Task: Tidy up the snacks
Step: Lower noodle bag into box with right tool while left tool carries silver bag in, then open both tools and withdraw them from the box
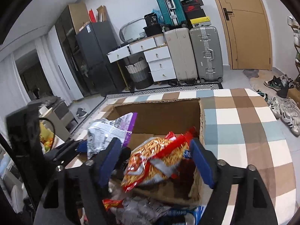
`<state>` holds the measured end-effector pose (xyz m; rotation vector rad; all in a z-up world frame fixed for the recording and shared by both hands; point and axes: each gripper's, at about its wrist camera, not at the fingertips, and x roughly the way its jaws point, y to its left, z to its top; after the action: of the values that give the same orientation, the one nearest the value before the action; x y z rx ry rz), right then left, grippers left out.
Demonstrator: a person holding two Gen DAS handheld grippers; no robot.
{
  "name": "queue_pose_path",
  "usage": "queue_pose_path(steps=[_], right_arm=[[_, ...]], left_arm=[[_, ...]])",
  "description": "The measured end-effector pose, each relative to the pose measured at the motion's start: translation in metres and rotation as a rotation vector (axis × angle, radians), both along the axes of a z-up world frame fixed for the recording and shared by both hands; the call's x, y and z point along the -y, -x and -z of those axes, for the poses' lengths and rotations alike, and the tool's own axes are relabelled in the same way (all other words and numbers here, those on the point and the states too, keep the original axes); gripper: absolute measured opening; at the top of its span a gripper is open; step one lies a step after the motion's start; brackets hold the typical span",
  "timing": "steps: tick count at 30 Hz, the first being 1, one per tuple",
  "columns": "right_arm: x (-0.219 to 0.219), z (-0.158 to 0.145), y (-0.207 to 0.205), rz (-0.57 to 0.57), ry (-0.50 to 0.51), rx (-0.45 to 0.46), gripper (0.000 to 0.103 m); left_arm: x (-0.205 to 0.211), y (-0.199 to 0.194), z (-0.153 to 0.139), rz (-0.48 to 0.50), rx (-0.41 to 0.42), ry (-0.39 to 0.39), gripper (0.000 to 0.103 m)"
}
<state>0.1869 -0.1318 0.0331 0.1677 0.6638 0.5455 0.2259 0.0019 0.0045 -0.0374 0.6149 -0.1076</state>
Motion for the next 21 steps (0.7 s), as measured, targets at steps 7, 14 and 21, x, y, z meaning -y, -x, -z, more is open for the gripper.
queue_pose_path(steps=[7,14,21], right_arm=[[0.029,-0.014,0.029,0.041,-0.006,0.036,0.102],[0.050,-0.019,0.050,0.056,0.034,0.032,0.103],[0.056,-0.021,0.079,0.052,0.037,0.027,0.103]], left_arm=[[0.001,0.018,-0.012,-0.006,0.054,0.007,0.092],[-0.003,0.042,-0.023,-0.027,0.058,0.025,0.102],[-0.015,0.082,-0.030,-0.075,0.039,0.066,0.102]])
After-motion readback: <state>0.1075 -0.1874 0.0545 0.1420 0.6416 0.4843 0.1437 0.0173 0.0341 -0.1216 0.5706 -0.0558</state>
